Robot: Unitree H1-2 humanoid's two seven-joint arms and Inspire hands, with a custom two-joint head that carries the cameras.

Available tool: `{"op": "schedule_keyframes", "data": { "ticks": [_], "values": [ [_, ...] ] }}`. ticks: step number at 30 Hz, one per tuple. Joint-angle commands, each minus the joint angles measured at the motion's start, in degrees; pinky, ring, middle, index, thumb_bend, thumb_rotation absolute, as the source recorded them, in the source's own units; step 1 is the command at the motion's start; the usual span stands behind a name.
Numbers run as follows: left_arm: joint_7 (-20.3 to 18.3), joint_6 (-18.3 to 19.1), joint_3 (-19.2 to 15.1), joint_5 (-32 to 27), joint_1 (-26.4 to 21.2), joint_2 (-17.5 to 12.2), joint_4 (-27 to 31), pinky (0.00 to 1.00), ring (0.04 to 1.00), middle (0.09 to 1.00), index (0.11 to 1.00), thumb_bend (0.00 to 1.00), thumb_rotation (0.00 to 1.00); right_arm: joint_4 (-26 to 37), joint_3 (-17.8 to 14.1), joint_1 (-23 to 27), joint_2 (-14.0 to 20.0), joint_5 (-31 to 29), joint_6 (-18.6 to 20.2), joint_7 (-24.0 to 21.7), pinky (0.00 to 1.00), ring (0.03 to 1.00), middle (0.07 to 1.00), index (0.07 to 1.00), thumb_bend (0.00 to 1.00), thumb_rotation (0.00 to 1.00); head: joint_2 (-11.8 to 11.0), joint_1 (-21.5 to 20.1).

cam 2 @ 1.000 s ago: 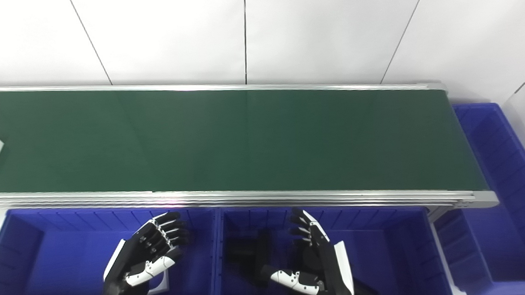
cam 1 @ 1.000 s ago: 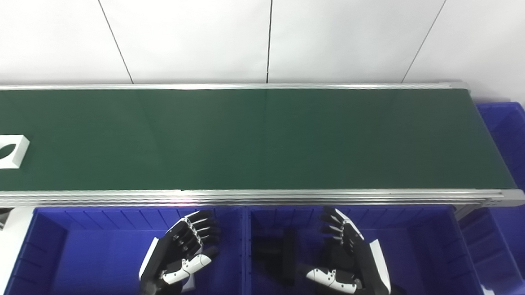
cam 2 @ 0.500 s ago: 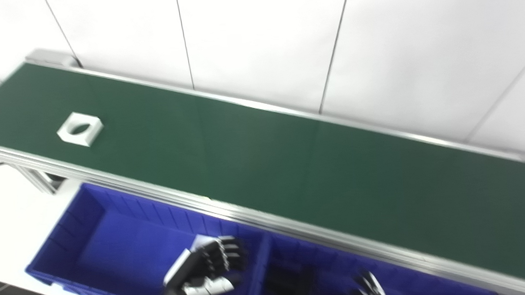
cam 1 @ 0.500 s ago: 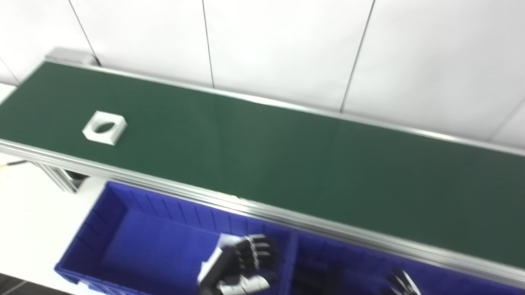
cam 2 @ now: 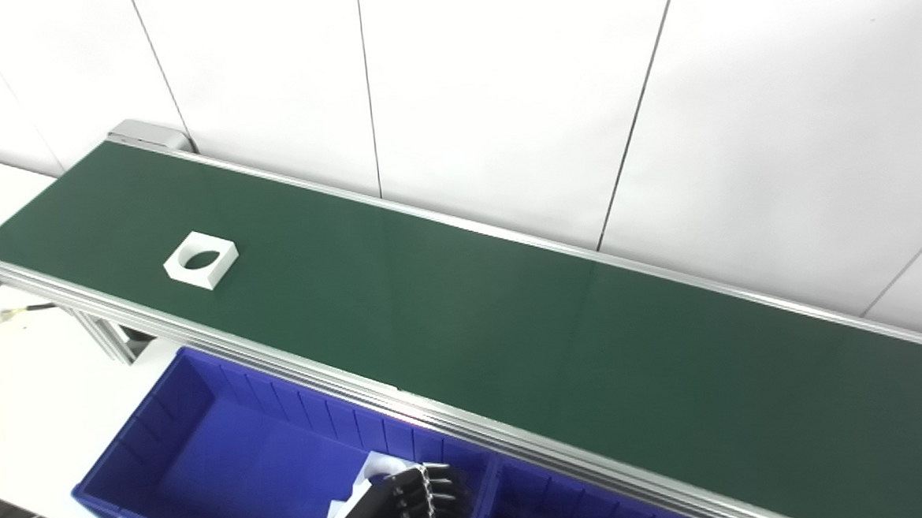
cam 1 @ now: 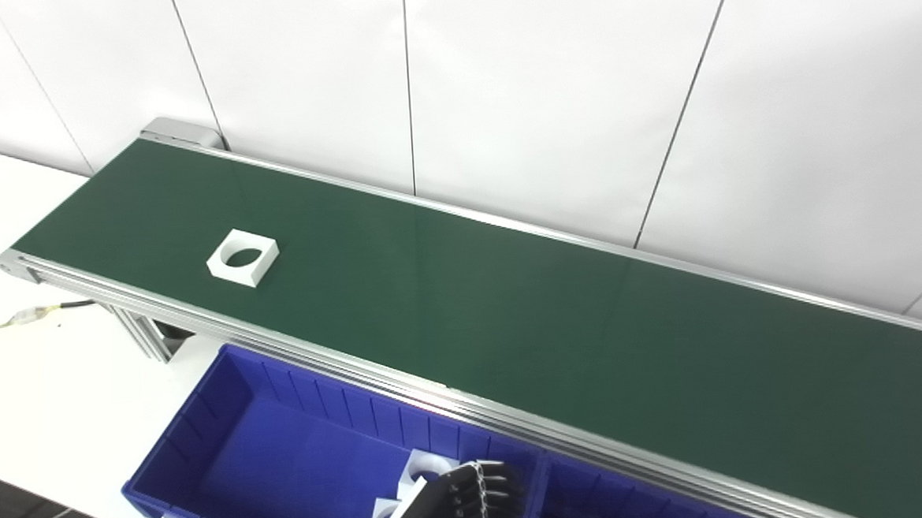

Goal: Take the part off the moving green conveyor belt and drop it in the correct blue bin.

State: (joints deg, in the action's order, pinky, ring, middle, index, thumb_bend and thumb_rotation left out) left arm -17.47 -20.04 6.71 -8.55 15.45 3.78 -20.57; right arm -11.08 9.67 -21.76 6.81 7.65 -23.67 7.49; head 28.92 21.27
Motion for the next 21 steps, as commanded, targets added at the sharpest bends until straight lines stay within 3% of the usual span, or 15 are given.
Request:
{"op": "schedule_keyframes", "data": {
  "ticks": [1, 7, 16, 21],
  "values": [
    [0.6, -1.9, 0.6, 0.8, -0.6, 0.7, 1.0, 0.6, 0.624, 0.663, 0.671, 0.75, 0.0, 0.9, -0.4, 0.3, 0.6, -0.9, -3.2, -0.5, 0.74, 0.796, 0.861, 0.914, 0.5, 0.0, 0.0, 0.1],
    [0.5, -3.8, 0.2, -0.3, -0.6, 0.8, 0.2, 0.6, 0.613, 0.659, 0.671, 0.77, 0.0, 1.1, -0.4, 0.4, 1.0, -0.6, -3.2, 0.0, 0.7, 0.789, 0.86, 0.894, 0.48, 0.0, 0.2, 0.2],
    [0.9, -3.4, 0.0, -0.2, -0.2, 1.0, 0.5, 0.61, 0.612, 0.656, 0.669, 0.77, 0.0, 0.6, -0.1, 0.7, 1.5, -0.6, -3.2, 0.1, 0.68, 0.767, 0.847, 0.879, 0.48, 0.0, 0.9, 0.5],
    [0.6, -4.5, 0.0, -0.7, -0.5, 1.2, 0.1, 0.6, 0.608, 0.654, 0.67, 0.78, 0.0, 0.6, -0.4, 0.7, 1.6, -1.5, -3.2, -0.4, 0.71, 0.776, 0.845, 0.886, 0.49, 0.0, 1.2, 0.3]
  ]
}}
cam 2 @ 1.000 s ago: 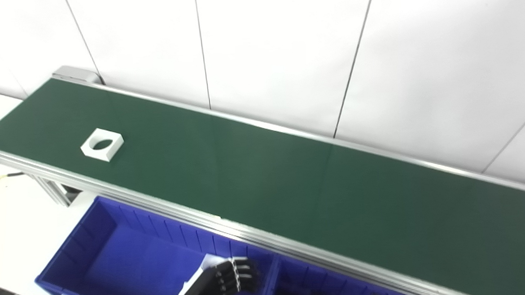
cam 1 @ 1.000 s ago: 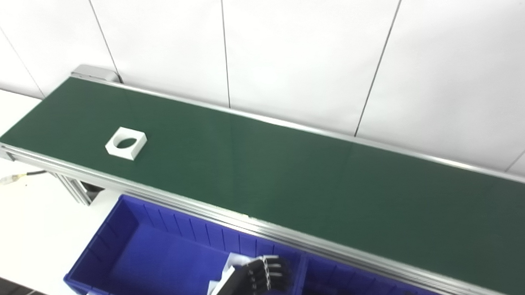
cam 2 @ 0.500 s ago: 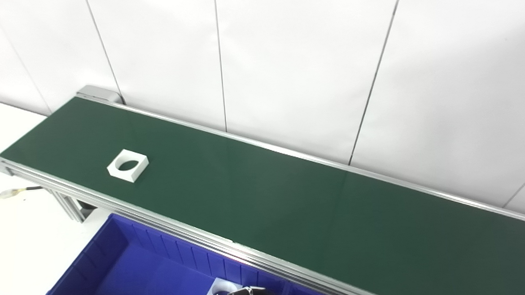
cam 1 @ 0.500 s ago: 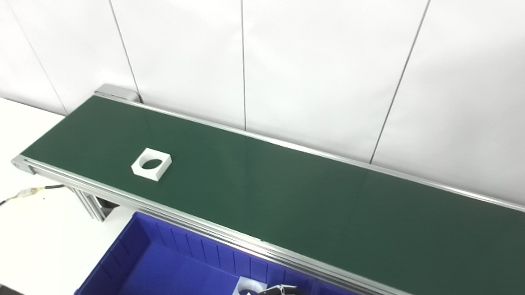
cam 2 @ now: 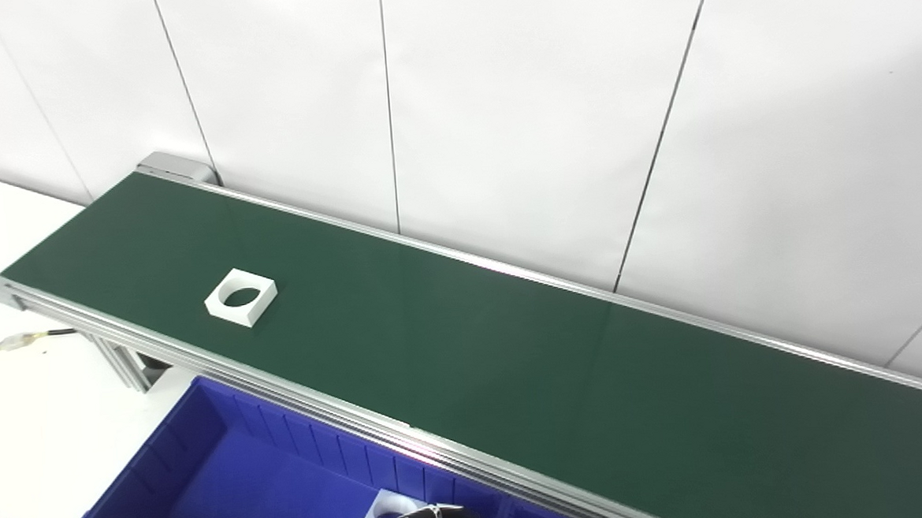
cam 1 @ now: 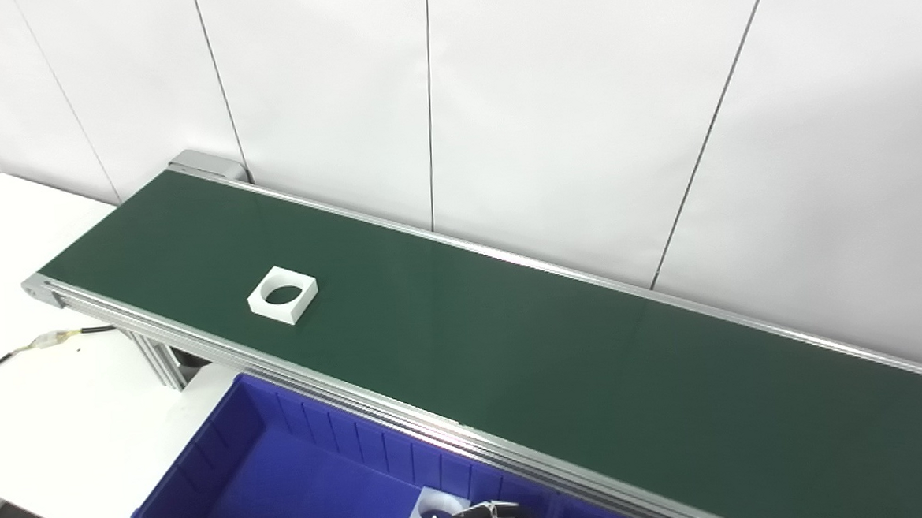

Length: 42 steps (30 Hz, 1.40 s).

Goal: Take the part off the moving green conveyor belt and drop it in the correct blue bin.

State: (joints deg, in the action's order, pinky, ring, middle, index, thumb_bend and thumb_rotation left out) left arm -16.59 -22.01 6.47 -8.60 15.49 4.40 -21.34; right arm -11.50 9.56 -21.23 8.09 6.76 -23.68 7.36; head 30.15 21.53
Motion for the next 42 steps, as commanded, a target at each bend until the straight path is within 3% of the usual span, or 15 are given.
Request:
{"op": "schedule_keyframes", "data": {
  "ticks": [1, 8, 18, 37, 42],
  "values": [
    [-0.3, -2.4, 0.2, -0.9, -0.5, 0.6, 1.0, 0.6, 0.608, 0.654, 0.669, 0.77, 0.0, 1.0, -0.3, 0.1, 0.3, -0.8, -3.2, -0.4, 0.71, 0.776, 0.845, 0.886, 0.49, 0.0, 0.3, -0.1],
    [-0.3, -2.0, 0.1, -1.5, -0.4, 0.6, 1.3, 0.6, 0.607, 0.655, 0.667, 0.78, 0.0, 0.8, 0.1, 0.3, 0.5, -0.5, -3.2, 0.0, 0.65, 0.761, 0.846, 0.889, 0.5, 0.0, 0.5, -0.6],
    [-0.2, -2.7, 0.2, -1.2, -0.9, 0.7, 0.6, 0.6, 0.606, 0.652, 0.665, 0.78, 0.0, 1.0, -0.2, 0.3, 0.2, -1.5, -3.2, -0.9, 0.69, 0.778, 0.851, 0.886, 0.5, 0.0, 0.8, -1.4],
    [-0.5, -1.6, 0.5, -1.8, -0.6, 0.2, 2.3, 0.6, 0.605, 0.652, 0.663, 0.77, 0.0, 1.7, 0.1, 0.2, 0.2, 0.2, -3.2, -0.4, 0.64, 0.757, 0.843, 0.881, 0.51, 0.0, 1.8, -2.6],
    [-0.9, -1.7, 0.5, -2.2, -0.4, 0.0, 2.6, 0.6, 0.61, 0.658, 0.668, 0.76, 0.0, 1.4, 0.2, 0.1, 0.0, -0.2, -3.2, -0.5, 0.67, 0.769, 0.85, 0.886, 0.51, 0.0, 2.1, -2.7]
  ]
}}
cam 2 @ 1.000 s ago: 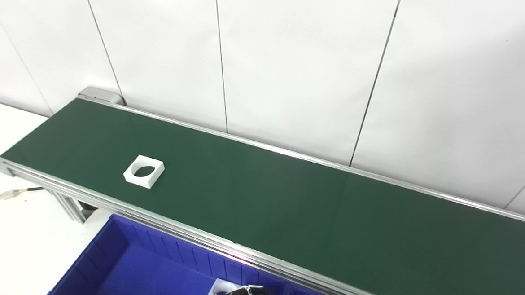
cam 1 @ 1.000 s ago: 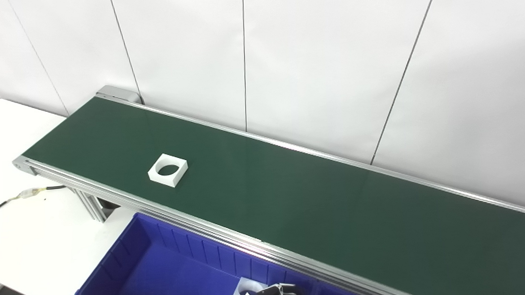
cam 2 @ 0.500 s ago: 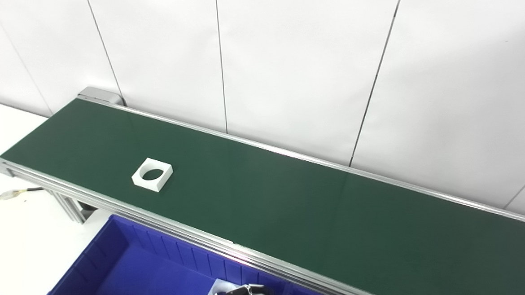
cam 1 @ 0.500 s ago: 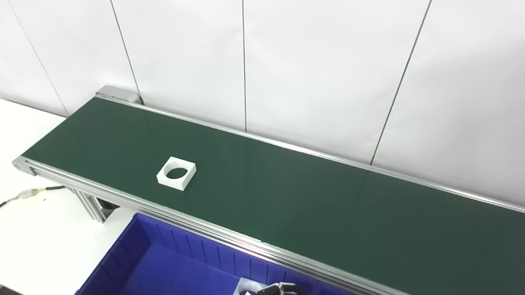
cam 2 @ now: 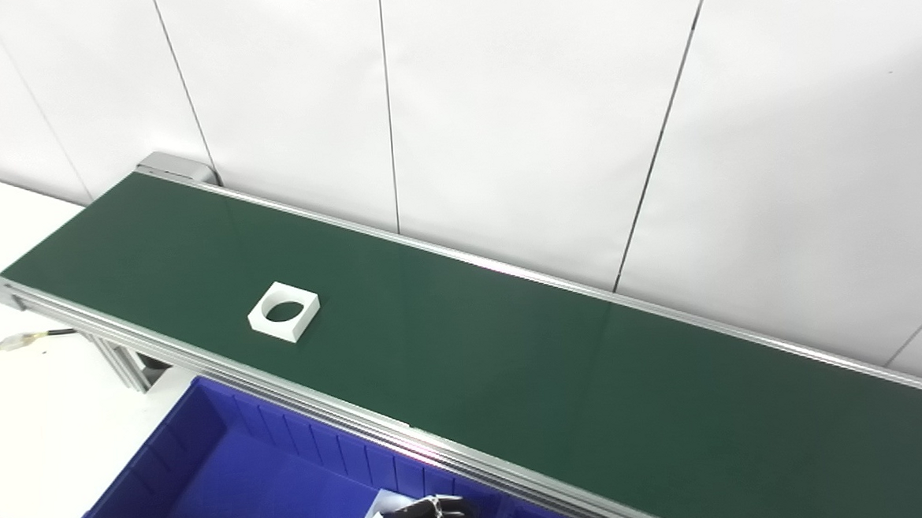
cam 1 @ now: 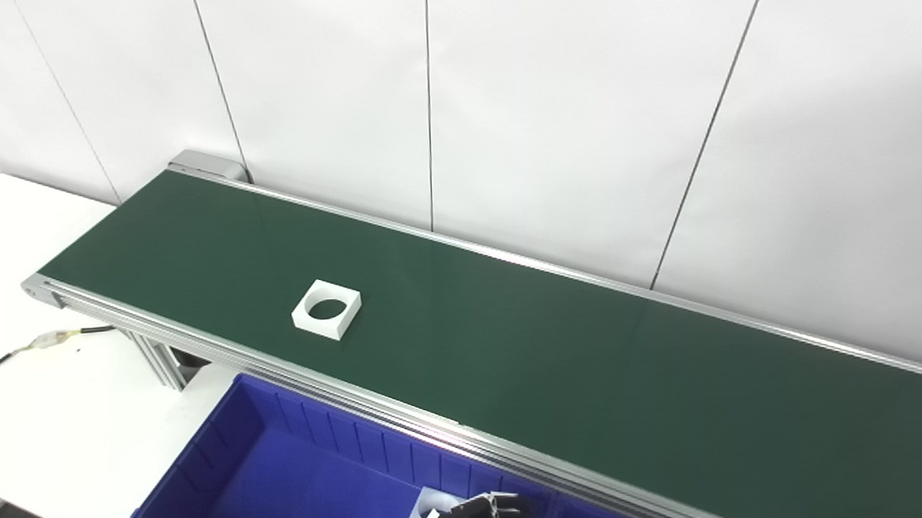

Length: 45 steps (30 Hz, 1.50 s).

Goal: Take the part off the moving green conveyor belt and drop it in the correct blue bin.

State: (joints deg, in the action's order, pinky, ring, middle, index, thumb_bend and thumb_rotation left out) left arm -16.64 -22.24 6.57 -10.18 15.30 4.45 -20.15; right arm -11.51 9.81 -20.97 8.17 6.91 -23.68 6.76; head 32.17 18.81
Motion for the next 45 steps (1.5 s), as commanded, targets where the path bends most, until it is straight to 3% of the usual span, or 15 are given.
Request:
{"op": "schedule_keyframes", "data": {
  "ticks": [1, 18, 23, 27, 33, 37, 42, 45],
  "values": [
    [-0.9, -1.5, 0.5, -0.7, -0.2, -0.2, 1.7, 0.6, 0.61, 0.658, 0.668, 0.76, 0.0, 1.4, -0.1, -0.2, -0.2, -0.4, -3.2, 0.1, 0.67, 0.77, 0.85, 0.886, 0.51, 0.0, 0.1, 0.0],
    [-3.5, -1.2, 0.9, -4.4, 0.8, -0.5, 5.3, 0.61, 0.613, 0.657, 0.668, 0.7, 0.0, 1.2, 0.5, 0.0, -0.6, 1.1, -3.2, 1.8, 0.64, 0.746, 0.833, 0.875, 0.53, 0.0, 0.7, -1.9],
    [-2.0, 0.5, 1.1, -3.1, 2.2, -0.5, 10.5, 0.58, 0.59, 0.627, 0.632, 0.68, 0.0, 1.2, 0.8, -0.1, -0.6, 0.9, -3.2, 1.9, 0.66, 0.749, 0.832, 0.87, 0.54, 0.0, 0.9, -2.7],
    [-4.6, 3.4, 2.1, -8.2, 3.0, -1.7, 17.0, 0.54, 0.549, 0.587, 0.609, 0.7, 0.0, 1.4, 1.0, -0.2, -0.6, 1.5, -3.2, 2.1, 0.64, 0.746, 0.832, 0.87, 0.54, 0.0, 1.4, -3.3],
    [-5.6, 5.6, 2.5, -13.3, 3.2, -3.1, 26.4, 0.55, 0.547, 0.586, 0.623, 0.63, 0.0, 1.3, 1.4, 0.1, -0.7, 1.3, -3.2, 2.4, 0.63, 0.734, 0.824, 0.862, 0.56, 0.0, 1.8, -4.9],
    [-5.0, 7.7, 1.5, -16.2, 2.6, -4.8, 32.8, 0.56, 0.552, 0.581, 0.622, 0.62, 0.0, 1.6, 1.8, 0.1, -0.9, 1.8, -3.2, 3.0, 0.61, 0.73, 0.823, 0.858, 0.57, 0.0, 1.9, -7.1],
    [-6.0, 8.1, 0.0, -19.5, 1.2, -7.6, 36.8, 0.58, 0.576, 0.605, 0.64, 0.62, 0.0, 1.4, 2.2, 0.2, -0.9, 2.0, -3.2, 3.4, 0.61, 0.725, 0.817, 0.852, 0.59, 0.0, 2.1, -8.8],
    [-4.2, 10.0, -1.8, -20.3, -0.6, -9.0, 39.1, 0.58, 0.578, 0.608, 0.633, 0.63, 0.03, 1.9, 2.7, 0.3, -0.9, 2.3, -3.2, 3.8, 0.61, 0.722, 0.813, 0.848, 0.6, 0.0, 2.3, -9.6]
  ]
}}
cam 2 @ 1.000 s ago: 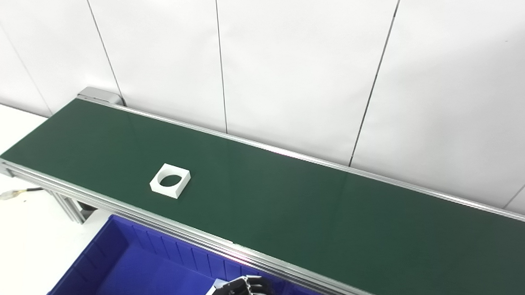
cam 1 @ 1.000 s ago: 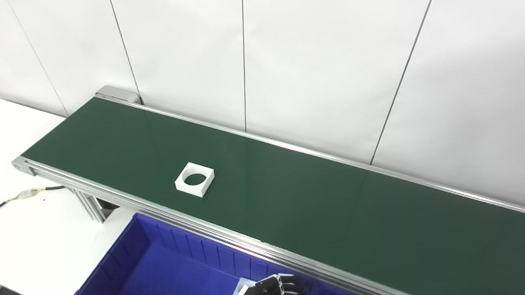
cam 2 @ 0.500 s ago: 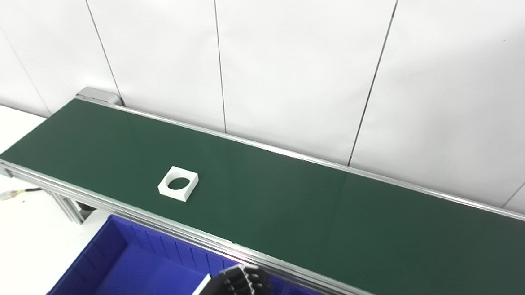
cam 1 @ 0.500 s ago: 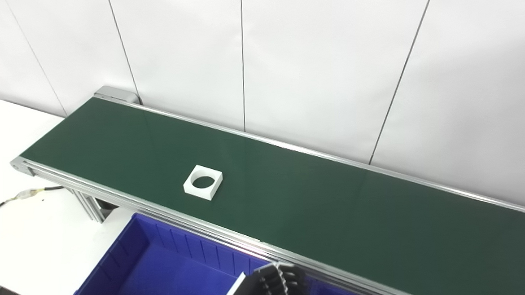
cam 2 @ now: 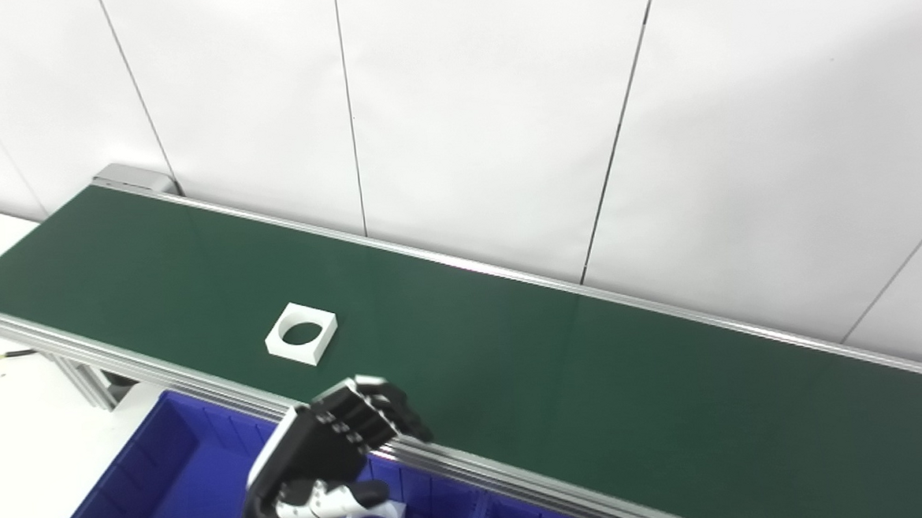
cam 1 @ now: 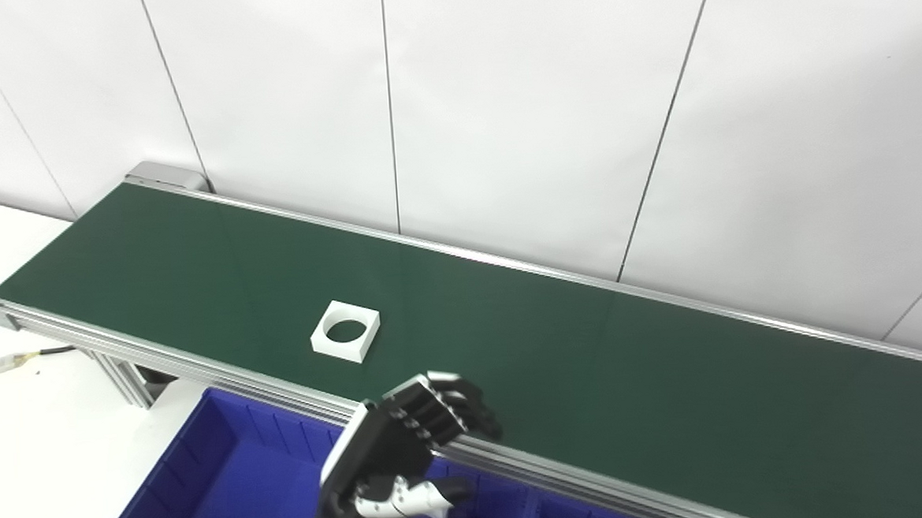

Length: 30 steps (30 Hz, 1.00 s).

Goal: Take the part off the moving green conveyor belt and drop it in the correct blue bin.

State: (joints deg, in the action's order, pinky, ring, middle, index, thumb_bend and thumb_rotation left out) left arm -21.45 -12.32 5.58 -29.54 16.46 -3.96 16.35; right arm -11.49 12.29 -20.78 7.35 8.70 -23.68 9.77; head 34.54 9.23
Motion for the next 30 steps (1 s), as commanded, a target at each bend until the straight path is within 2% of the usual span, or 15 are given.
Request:
{"op": "schedule_keyframes", "data": {
  "ticks": [1, 6, 11, 13, 14, 17, 21, 24, 30],
  "values": [
    [1.2, 0.6, -1.4, -0.8, -2.3, -0.9, 3.1, 0.61, 0.584, 0.612, 0.63, 0.63, 0.03, 2.1, 0.2, 0.1, -0.2, 0.6, -3.2, 1.0, 0.61, 0.721, 0.81, 0.845, 0.61, 0.0, 0.2, -0.4],
    [2.2, 1.9, -3.4, -0.3, -6.2, -2.1, 3.2, 0.65, 0.611, 0.628, 0.643, 0.62, 0.01, 2.6, 0.2, 0.1, -0.4, -0.5, -3.2, 0.8, 0.61, 0.718, 0.807, 0.84, 0.61, 0.0, 0.6, -1.2],
    [1.4, 1.3, -6.0, 3.5, -13.9, -6.3, -1.1, 0.67, 0.626, 0.642, 0.658, 0.64, 0.06, 2.6, 0.2, 0.6, -0.6, -0.8, -3.2, 0.4, 0.6, 0.715, 0.81, 0.846, 0.6, 0.0, 0.7, -2.1],
    [1.0, 1.5, -6.9, 4.1, -16.7, -8.1, -3.4, 0.68, 0.653, 0.674, 0.673, 0.66, 0.07, 2.7, 0.2, 0.7, -0.8, -0.2, -3.2, 0.4, 0.6, 0.714, 0.809, 0.845, 0.6, 0.0, 1.0, -2.6],
    [0.8, 1.4, -7.2, 4.2, -17.8, -8.8, -4.5, 0.69, 0.68, 0.697, 0.674, 0.7, 0.1, 2.7, 0.2, 0.8, -1.0, 0.0, -3.2, 0.3, 0.61, 0.717, 0.811, 0.845, 0.61, 0.0, 1.0, -2.6],
    [-0.2, -1.5, -8.3, 7.1, -22.1, -11.6, -10.0, 0.71, 0.705, 0.723, 0.681, 0.73, 0.15, 2.1, 0.3, 1.2, -1.4, -0.5, -3.2, -0.1, 0.61, 0.717, 0.809, 0.842, 0.61, 0.0, 0.8, -3.6],
    [-0.6, -3.6, -9.4, 10.3, -25.9, -13.7, -14.5, 0.79, 0.793, 0.752, 0.689, 0.76, 0.23, 1.9, 0.6, 1.5, -1.6, 0.7, -3.2, 0.0, 0.61, 0.712, 0.806, 0.843, 0.61, 0.0, 1.2, -4.1],
    [-1.3, -5.4, -9.7, 12.4, -28.8, -15.4, -18.3, 0.83, 0.837, 0.799, 0.724, 0.74, 0.24, 1.9, 0.3, 1.7, -2.1, 1.1, -3.2, -0.1, 0.62, 0.718, 0.803, 0.841, 0.63, 0.0, 1.0, -4.6],
    [-1.3, -8.2, -8.9, 20.8, -35.5, -19.3, -26.9, 0.83, 0.838, 0.851, 0.802, 0.76, 0.24, 1.3, 0.5, 1.8, -2.2, 1.4, -3.2, 0.4, 0.62, 0.721, 0.803, 0.842, 0.63, 0.0, 1.1, -5.6]
  ]
}}
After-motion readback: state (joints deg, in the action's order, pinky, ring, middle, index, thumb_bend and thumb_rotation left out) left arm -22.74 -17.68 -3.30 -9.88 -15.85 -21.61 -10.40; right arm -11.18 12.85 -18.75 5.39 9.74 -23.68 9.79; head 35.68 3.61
